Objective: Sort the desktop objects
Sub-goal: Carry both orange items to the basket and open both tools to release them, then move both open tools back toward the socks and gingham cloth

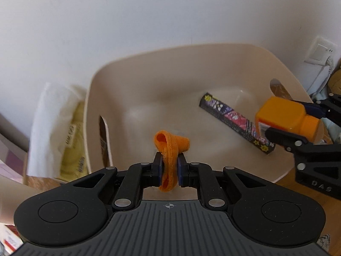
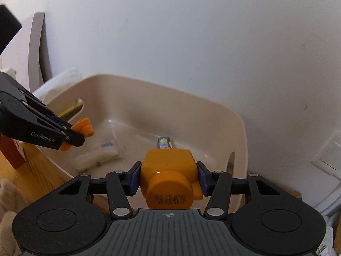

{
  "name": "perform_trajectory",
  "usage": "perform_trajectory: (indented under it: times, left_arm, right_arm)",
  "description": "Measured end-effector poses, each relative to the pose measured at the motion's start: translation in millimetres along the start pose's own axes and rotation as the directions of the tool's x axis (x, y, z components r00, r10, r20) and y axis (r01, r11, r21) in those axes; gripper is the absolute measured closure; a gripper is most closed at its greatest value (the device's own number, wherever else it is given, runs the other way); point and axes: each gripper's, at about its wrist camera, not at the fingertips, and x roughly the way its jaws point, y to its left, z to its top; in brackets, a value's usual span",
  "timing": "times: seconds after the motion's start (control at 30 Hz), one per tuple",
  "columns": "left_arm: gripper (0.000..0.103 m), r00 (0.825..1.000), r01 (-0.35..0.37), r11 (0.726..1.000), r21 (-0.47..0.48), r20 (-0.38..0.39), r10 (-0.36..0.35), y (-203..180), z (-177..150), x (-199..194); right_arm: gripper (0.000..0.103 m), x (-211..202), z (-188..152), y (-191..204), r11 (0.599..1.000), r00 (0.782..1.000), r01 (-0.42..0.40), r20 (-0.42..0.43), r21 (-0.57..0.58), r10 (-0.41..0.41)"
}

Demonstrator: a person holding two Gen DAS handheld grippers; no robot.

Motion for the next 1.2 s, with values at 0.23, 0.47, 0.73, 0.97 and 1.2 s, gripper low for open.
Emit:
perform_trajectory:
  times: [0.23, 0.47, 0.73, 0.97, 1.2]
  left_arm:
    - [0.076, 0.999, 0.018, 1.000, 0.012, -0.043, -0.018, -5.7, -5.6, 4.2]
    - [0.054, 0.999, 0.019, 1.000, 0.006, -0.051, -0.018, -7.0, -9.9, 0.1]
    - [0.043, 1.000, -0.014, 1.000, -0.016, -0.021, 0.013, -5.4, -14.5, -10.8]
    - [0.036, 0.996, -0.030, 1.000, -0.007, 0.084, 0.030, -7.5, -17.1, -42.1]
    - [0.026, 0.989, -0.019, 1.000, -0.011, 0.144, 0.020, -3.0, -31.7, -79.4]
  right_arm:
    - [0.050, 11.9, 0.9, -0.4, 0.999, 0.999, -0.021, -0.035, 0.025, 0.022]
    - [0.037, 7.1, 2.8, -3.3, 0.997, 0.997, -0.053, -0.059, 0.051, 0.056]
    - [0.034, -4.9, 2.4, -5.4, 0.993, 0.994, -0.068, -0.077, 0.101, 0.076]
    - [0.019, -38.0, 1.3, -13.8, 0.990, 0.999, 0.005, 0.036, 0.143, -0.010]
    - [0.010, -86.3, -4.2, -18.6, 0.980, 0.990, 0.052, 0.118, 0.191, -0.075]
